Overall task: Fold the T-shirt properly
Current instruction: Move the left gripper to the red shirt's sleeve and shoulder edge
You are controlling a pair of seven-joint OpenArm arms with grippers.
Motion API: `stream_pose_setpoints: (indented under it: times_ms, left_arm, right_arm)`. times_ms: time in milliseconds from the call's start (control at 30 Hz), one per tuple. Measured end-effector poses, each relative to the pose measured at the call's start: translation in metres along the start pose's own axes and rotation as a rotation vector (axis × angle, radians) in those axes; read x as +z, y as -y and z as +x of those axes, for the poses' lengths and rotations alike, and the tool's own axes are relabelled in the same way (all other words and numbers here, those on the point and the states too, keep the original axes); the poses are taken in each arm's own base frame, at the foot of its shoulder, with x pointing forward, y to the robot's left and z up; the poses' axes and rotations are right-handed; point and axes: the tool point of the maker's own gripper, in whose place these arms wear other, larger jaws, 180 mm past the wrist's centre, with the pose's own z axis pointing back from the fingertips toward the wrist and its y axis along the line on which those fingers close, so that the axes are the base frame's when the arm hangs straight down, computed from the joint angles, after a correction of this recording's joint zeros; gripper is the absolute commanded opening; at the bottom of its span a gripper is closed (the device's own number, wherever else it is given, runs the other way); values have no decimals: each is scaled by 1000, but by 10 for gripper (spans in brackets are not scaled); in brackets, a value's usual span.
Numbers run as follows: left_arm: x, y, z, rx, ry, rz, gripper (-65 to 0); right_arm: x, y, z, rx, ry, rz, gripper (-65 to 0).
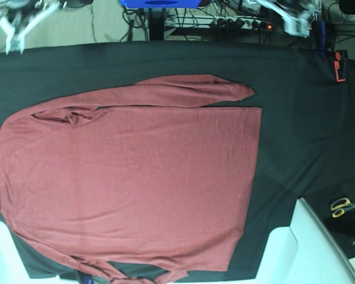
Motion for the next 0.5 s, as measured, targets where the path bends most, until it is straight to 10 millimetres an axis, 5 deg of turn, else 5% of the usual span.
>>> stream_pose_setpoints:
  times_ms: [100,200,333,433,500]
  left_arm:
    - [2,-13,57,103,158,28,-650]
    - [2,-18,83,69,209,17,-650]
    - [-7,-17,87,26,174,-25,-630]
    - [-14,-1,75,18,83,-107,-462]
    - [-18,17,71,24,58,-173,-426]
  right_arm:
    - [-13,5,39,-56,80,18,-534]
    - [-13,7,62,-146,132,124,-408]
    - [-15,22,79,-169,145,210,-308]
    - [-10,24,88,-147,164,266,-285]
    - [-9,22,85,-140,154,290,-254]
